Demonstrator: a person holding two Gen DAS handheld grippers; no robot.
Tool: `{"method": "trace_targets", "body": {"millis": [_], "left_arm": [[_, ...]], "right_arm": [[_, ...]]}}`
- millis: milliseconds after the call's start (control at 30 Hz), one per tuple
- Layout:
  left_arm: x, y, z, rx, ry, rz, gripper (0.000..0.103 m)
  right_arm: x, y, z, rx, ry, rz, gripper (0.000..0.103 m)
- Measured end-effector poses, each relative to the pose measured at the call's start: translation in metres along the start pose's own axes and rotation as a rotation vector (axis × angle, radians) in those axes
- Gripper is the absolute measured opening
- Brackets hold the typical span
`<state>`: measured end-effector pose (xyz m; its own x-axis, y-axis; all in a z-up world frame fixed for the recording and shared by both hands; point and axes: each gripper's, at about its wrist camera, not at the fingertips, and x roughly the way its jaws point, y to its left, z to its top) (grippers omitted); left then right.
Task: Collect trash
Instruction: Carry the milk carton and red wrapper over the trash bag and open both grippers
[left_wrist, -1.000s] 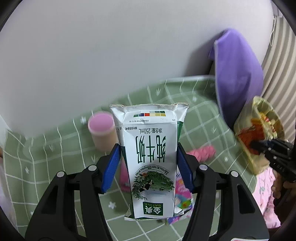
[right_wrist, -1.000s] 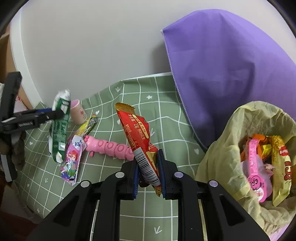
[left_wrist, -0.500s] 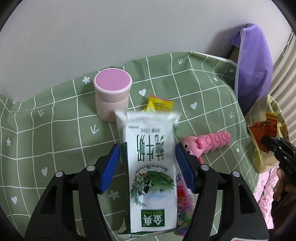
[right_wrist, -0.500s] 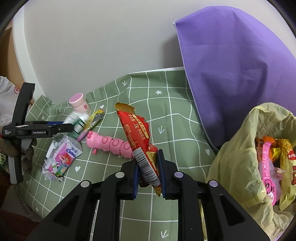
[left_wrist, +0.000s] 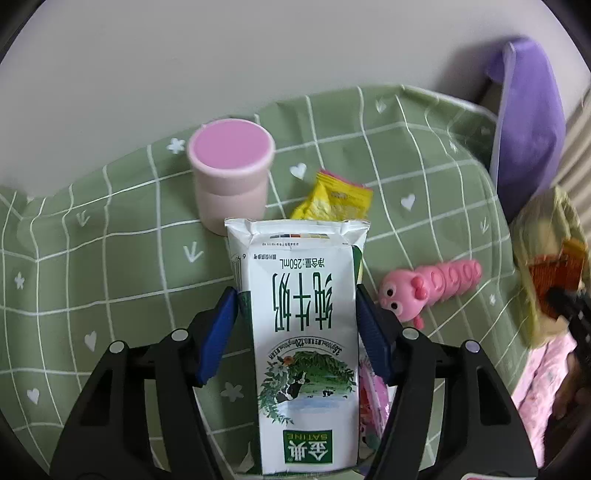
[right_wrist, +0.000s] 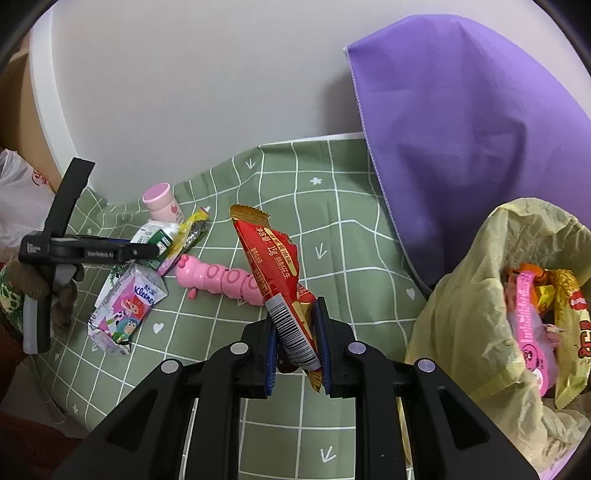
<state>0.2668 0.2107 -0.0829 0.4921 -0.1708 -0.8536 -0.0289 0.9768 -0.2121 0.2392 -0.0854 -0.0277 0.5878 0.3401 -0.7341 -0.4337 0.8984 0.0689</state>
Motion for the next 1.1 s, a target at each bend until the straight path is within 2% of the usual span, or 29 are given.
{"method": "trace_targets", "body": {"millis": [67, 200, 400, 633, 800, 1000, 1100], "left_arm": [[-0.018, -0.001, 0.005, 0.001, -0.053, -0.036, 0.059], [-0.057, -0.016, 0.017, 0.040, -0.179, -0.055, 0.059], [-0.106, -0.063, 0.045, 0.143, -0.360, -0.067, 0.058], [-0.164, -0.155, 0.077, 0.258, -0.575, -0.244, 0.058], [-0.169, -0.235, 0.083, 0.364, -0.590, -0.375, 0.058], [-0.148, -0.308, 0.076, 0.449, -0.548, -0.451, 0.058], [-0.134, -0.335, 0.075, 0.485, -0.519, -0.464, 0.058]], "right_arm": [[-0.005, -0.002, 0.001, 0.002, -0.012, -0.005, 0.019], [-0.019, -0.006, 0.006, 0.009, -0.052, -0.021, 0.019], [-0.056, -0.022, 0.022, 0.017, -0.154, -0.072, 0.019], [-0.119, -0.070, 0.035, 0.057, -0.275, -0.214, 0.019], [-0.153, -0.111, 0.024, 0.105, -0.304, -0.320, 0.019], [-0.179, -0.155, -0.003, 0.209, -0.317, -0.378, 0.019], [-0.186, -0.170, -0.014, 0.246, -0.321, -0.386, 0.019]]}}
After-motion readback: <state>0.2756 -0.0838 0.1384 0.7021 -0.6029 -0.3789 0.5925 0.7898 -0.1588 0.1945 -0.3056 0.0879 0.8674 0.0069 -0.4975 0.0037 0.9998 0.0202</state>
